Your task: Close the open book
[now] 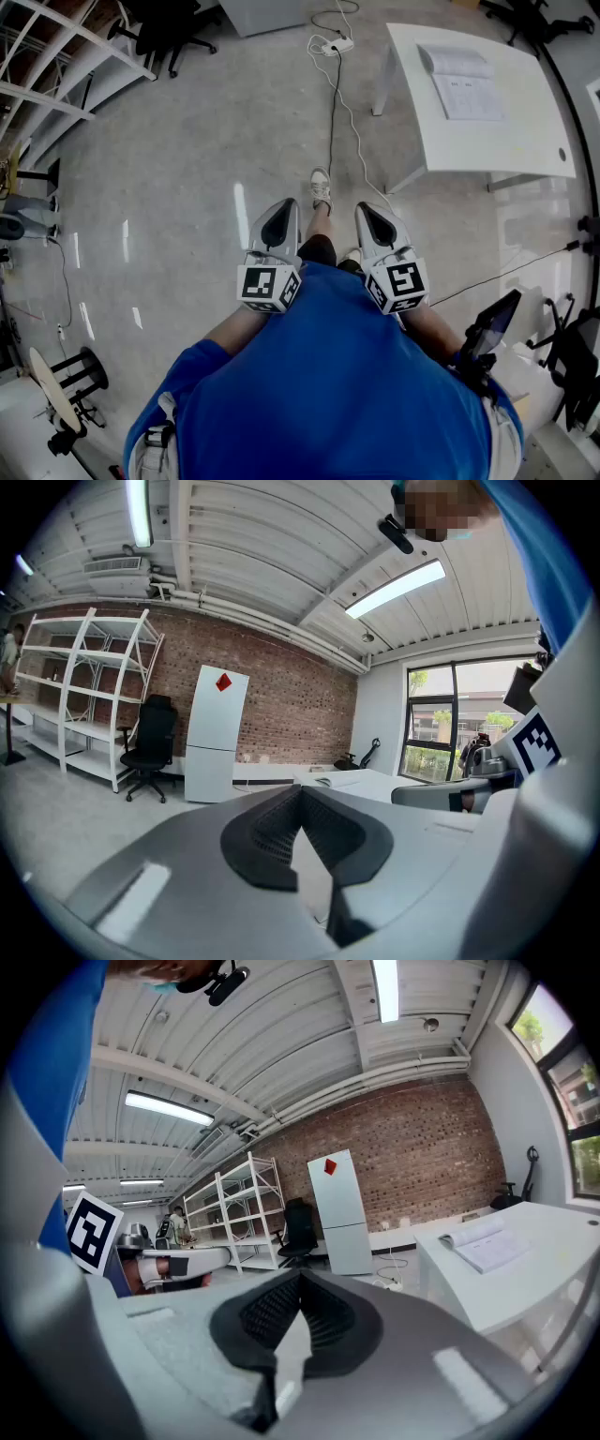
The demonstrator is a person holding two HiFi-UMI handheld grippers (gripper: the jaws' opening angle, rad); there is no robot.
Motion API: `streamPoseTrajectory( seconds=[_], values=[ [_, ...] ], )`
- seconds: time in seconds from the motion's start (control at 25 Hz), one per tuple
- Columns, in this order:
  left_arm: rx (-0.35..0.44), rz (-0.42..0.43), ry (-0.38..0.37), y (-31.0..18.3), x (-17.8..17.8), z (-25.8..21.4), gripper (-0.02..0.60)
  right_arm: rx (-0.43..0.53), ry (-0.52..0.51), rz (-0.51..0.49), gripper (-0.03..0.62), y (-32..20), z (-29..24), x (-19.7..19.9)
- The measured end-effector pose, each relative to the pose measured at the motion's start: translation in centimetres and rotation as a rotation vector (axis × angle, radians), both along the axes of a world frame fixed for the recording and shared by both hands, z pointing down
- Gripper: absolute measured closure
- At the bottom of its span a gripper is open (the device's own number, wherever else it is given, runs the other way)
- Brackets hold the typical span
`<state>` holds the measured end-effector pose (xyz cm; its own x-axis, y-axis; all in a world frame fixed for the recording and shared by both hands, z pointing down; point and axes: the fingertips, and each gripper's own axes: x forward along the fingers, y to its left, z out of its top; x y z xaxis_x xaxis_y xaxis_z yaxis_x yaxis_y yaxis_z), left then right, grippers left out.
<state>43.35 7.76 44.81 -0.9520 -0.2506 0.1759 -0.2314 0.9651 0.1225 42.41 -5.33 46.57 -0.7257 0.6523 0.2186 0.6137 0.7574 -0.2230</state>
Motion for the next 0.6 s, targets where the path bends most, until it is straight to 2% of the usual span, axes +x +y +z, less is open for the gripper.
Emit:
streamPoseTrajectory(
  seconds=[0.24, 0.4, 0.6],
  values=[
    [-0.007, -0.012, -0.003, 1.2, -0.2, -0.1, 0.575, 0.011, 0.000, -0.025, 0.592, 1.1, 0.0, -0.2],
    [-0.006, -0.020, 0.000, 3.2, -2.1, 0.0, 0.575, 0.016, 0.006, -0.031, 0.592, 2.8, 0.0, -2.5],
    [0.013, -0.040, 0.007, 8.1, -5.4, 1.2, 0.575, 0.032, 0.007, -0.050, 0.592, 7.8, 1.0, -6.2]
  ],
)
